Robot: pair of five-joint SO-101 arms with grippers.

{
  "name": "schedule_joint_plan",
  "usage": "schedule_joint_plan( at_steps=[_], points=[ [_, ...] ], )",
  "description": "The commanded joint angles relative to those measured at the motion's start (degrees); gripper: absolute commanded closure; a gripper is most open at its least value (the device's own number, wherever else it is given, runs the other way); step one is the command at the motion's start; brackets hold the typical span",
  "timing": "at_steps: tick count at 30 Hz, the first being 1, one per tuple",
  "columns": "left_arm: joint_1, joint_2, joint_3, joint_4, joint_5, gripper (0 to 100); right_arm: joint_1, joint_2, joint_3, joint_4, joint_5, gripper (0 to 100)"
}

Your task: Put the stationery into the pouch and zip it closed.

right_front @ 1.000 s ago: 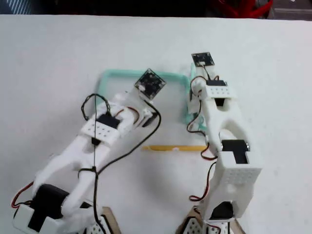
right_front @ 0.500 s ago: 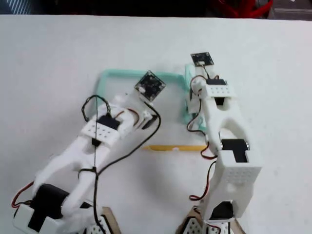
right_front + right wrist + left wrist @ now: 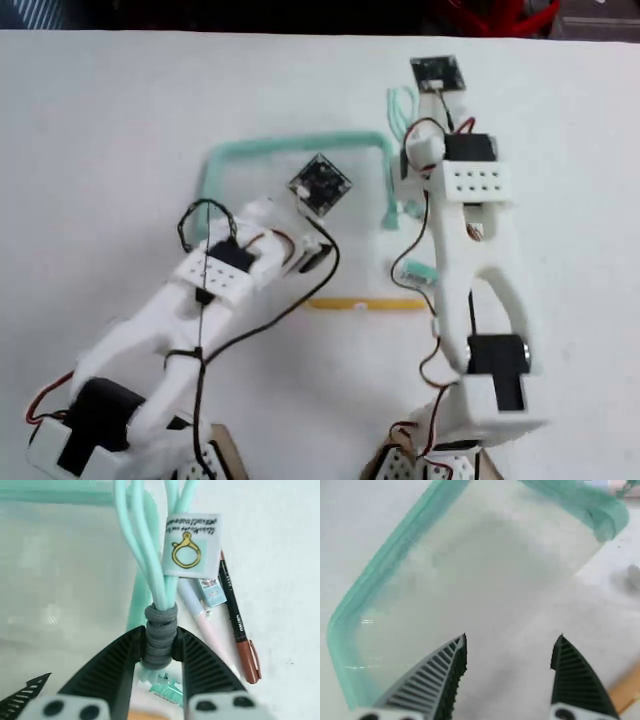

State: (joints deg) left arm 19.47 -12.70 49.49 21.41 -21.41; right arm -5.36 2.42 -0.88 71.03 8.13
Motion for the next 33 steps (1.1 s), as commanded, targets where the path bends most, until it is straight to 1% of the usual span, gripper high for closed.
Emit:
schedule_joint_plan(
  at_steps=[1,5,11,15,17,22,26,31,33],
  points=[
    [1.8,-1.27,-0.26,1.32,0.7,72,-1.19,-8.92,-4.31,3.74,-0.09,98.1],
    [2.42,-6.2,1.85,2.2,0.79,72,-4.79,-14.2,-7.12,7.34,-0.09,98.1],
    [2.33,-23.34,10.64,2.02,5.54,72,-11.56,-17.98,-12.75,10.59,-0.53,98.1],
    [2.33,-34.24,15.74,1.85,7.56,72,-13.41,-18.07,-17.67,12.26,-0.53,98.1],
    [2.42,-37.14,17.67,0.35,8.79,72,-13.85,-18.07,-20.31,12.7,-0.53,98.1],
    [2.42,-35.03,19.43,-5.1,9.14,72,-15.6,-18.07,-27.16,15.87,-2.46,98.1],
    [1.89,-30.37,18.2,-8.0,9.23,73,-17.36,-18.07,-28.22,17.1,-2.81,98.1],
    [-0.84,-28.09,16.35,-8.7,9.58,73,-17.63,-18.07,-28.31,19.3,-2.81,98.1],
    [-2.51,-28.18,16.09,-8.79,12.31,73,-17.63,-18.07,-28.31,19.82,-2.9,98.1]
  ],
)
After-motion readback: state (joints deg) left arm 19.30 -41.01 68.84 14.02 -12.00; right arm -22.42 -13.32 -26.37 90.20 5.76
